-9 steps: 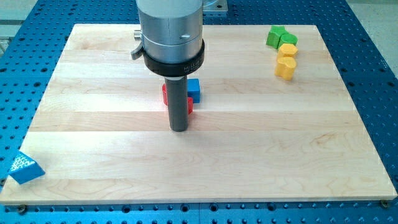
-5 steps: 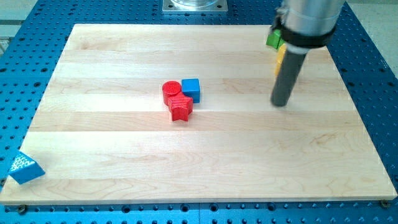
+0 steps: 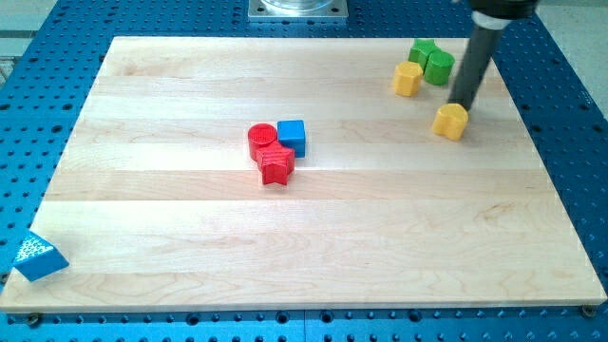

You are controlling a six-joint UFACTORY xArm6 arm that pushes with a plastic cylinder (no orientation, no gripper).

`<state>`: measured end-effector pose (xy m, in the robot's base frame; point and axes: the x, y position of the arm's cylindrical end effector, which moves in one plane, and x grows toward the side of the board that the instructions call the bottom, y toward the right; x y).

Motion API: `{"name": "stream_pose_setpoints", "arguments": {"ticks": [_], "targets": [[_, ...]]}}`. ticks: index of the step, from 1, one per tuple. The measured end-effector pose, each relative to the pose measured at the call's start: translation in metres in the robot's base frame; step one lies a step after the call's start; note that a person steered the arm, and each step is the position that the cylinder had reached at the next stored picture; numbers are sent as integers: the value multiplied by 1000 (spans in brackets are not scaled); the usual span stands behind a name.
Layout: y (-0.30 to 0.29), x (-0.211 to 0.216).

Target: Move the yellow heart into the blue cube

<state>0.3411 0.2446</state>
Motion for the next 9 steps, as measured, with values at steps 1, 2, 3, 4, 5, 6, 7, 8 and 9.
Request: {"name": "stream_pose_setpoints", "arguments": {"ticks": [1,2,3,4,5,6,7,8,9], "targets": [[-33,26],[-82,36],[-42,61],[-48,76],[-120,94],[-102,145],[-160,147],[-207,145],[-163,157]]}}
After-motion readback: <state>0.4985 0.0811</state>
